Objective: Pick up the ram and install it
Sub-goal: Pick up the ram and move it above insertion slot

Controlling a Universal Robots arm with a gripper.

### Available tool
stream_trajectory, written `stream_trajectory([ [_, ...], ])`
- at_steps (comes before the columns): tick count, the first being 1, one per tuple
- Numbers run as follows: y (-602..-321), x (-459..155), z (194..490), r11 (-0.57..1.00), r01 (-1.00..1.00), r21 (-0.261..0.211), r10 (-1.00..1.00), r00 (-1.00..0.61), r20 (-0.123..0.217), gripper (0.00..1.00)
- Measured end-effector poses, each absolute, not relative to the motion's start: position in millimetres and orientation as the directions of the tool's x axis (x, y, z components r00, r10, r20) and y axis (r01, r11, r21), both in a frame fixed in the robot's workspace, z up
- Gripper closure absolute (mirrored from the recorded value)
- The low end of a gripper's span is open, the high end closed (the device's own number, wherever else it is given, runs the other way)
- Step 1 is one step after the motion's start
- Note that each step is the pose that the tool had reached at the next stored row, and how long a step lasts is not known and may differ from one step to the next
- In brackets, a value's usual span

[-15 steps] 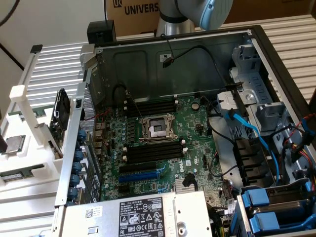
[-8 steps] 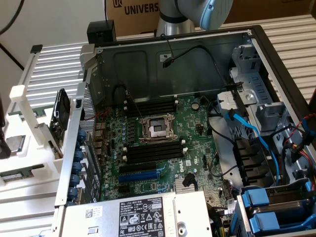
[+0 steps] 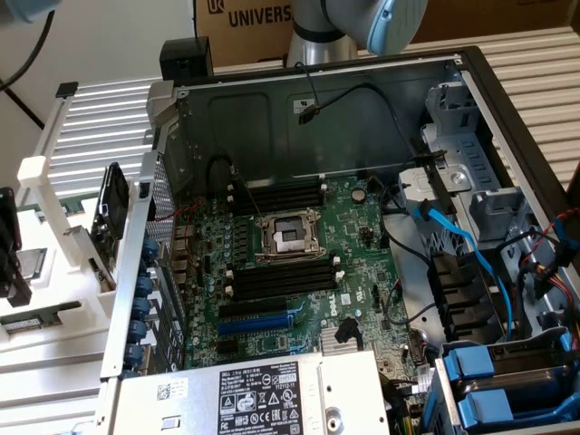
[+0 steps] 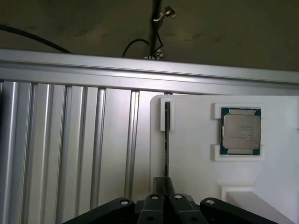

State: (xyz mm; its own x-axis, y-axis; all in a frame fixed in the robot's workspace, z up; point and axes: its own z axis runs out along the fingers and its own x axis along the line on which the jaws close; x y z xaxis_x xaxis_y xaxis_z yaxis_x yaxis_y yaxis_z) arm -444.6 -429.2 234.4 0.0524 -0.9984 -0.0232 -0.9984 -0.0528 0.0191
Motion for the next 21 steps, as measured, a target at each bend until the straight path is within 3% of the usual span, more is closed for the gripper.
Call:
stream_trajectory([
  [1,-429.2,-444.7,234.4,-0.053,-0.998,0.019,-0.998,0.052,-0.023,0.89],
  [3,-429.4,-444.6,234.2,-0.053,-0.998,0.019,-0.998,0.052,-0.023,0.76],
  [21,-419.4,-440.7,201.6,-0.066,-0.998,0.018,-0.998,0.065,-0.023,0.76],
])
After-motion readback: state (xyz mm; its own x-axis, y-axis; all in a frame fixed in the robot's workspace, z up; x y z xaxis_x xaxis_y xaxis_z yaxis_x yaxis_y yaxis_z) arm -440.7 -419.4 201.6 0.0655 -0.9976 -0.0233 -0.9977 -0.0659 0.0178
